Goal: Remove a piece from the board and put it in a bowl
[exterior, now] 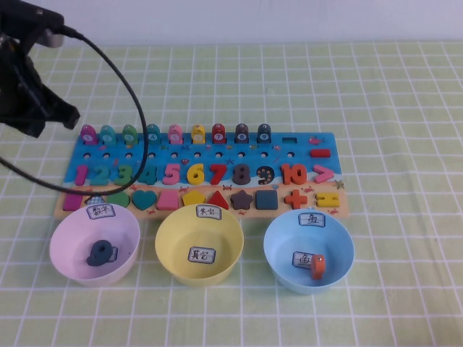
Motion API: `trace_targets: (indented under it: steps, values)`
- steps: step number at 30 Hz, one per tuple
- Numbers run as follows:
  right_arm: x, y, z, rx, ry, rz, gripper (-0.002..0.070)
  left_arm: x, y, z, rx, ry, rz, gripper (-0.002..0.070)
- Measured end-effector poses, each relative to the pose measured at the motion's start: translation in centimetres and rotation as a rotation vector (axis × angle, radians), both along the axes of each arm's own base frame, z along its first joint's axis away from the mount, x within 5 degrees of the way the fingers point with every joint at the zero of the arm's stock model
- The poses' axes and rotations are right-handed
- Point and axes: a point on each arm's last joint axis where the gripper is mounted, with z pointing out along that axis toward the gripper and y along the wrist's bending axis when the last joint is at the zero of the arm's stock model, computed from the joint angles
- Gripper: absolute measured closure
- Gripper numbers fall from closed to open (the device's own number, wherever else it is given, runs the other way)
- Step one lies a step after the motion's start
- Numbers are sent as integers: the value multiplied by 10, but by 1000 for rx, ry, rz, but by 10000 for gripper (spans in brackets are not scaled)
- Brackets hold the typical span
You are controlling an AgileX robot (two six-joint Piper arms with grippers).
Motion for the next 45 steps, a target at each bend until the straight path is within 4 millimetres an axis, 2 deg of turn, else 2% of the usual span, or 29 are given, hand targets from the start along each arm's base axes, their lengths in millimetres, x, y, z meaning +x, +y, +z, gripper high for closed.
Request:
trace_targets:
  steps: [5,8,14,19,22,27,31,37,40,43,45]
  values:
    - [0,0,0,0,0,0,694,42,-8,-2,7,1,4,680]
    - [0,0,0,0,0,0,694,58,-12,-7,-3,1,-15,680]
    - [0,0,0,0,0,0,694,69,-23,-26,-69,65,-81,672]
    - [0,0,0,0,0,0,694,66,-19,-39,-63,112,-84,638]
    - [0,0,0,0,0,0,694,57,-5,-45,-62,148,-49,634]
    - [0,0,0,0,1,0,694,26,22,-59,-65,229,14,632]
    - [0,0,0,0,1,0,694,4,24,-75,-80,245,18,631]
    - [0,0,0,0,1,0,694,9,22,-93,-112,212,15,622]
    - [0,0,0,0,1,0,694,15,21,-101,-112,218,15,538]
    - [0,0,0,0,1,0,694,25,20,-103,-114,198,13,368]
    - [0,0,0,0,1,0,694,31,19,-103,-118,174,16,291]
